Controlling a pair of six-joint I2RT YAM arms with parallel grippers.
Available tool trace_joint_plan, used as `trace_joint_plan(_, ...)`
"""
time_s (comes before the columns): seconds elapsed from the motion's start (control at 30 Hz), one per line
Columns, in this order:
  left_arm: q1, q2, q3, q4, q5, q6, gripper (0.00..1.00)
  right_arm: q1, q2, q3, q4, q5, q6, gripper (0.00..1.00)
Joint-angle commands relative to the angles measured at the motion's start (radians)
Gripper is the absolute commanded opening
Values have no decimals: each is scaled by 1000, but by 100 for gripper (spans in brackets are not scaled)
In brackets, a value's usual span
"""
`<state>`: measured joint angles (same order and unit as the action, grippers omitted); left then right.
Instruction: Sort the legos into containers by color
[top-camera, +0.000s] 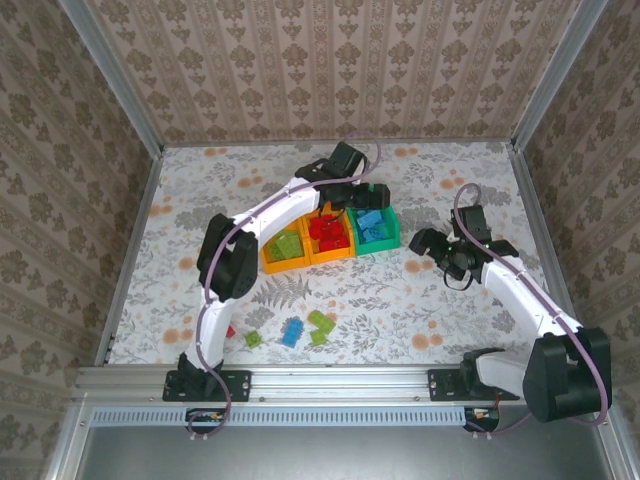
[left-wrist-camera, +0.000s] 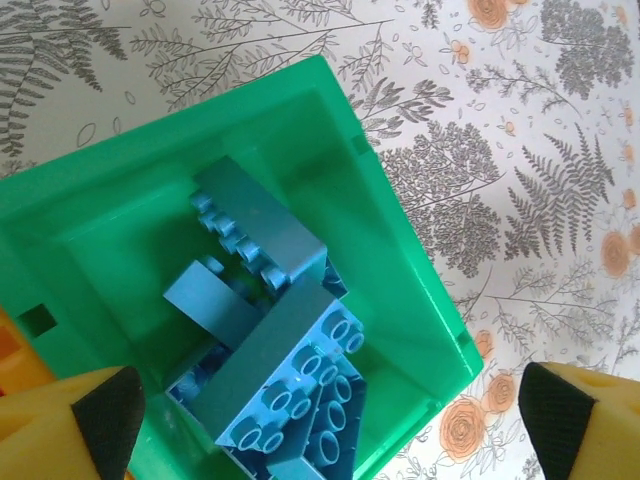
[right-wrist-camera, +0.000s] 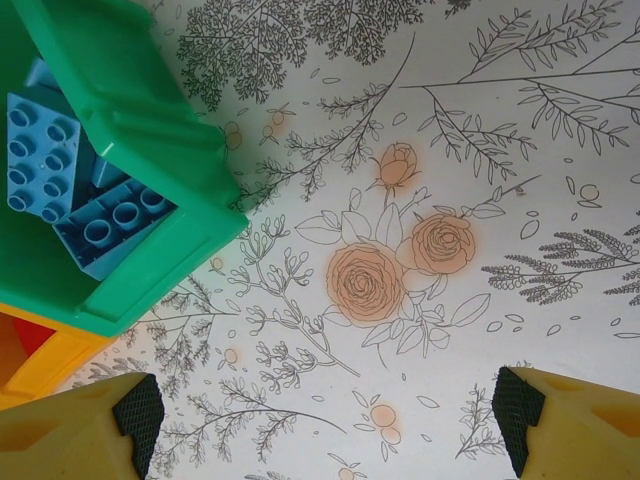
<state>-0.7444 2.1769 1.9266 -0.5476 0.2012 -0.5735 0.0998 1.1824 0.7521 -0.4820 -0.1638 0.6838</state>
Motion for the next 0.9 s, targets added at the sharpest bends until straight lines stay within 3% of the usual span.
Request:
trace_joint_plan(0.0,4,-138,-58,-32,-75,34,100,-6,-17,-17,-20,0,-3,89)
trace_joint_plan(0.17,7,-396,-295,-84,-268,53,100,-6,-10,-19,-17,3,-20,89)
trace_joint_plan(0.3,51,-627,-540,-190,-409,-33,100,-6,10,-20,7,-2,-26,90)
trace_joint_plan(0.63,235,-1147,-1056,-512,-431,-330,100,-8,111,-3,67,-49,-46,90)
trace_joint_plan(0.87,281,-1245,-1234,-520,-340,-423,100,-9,141,-6,77,-54,-56,90)
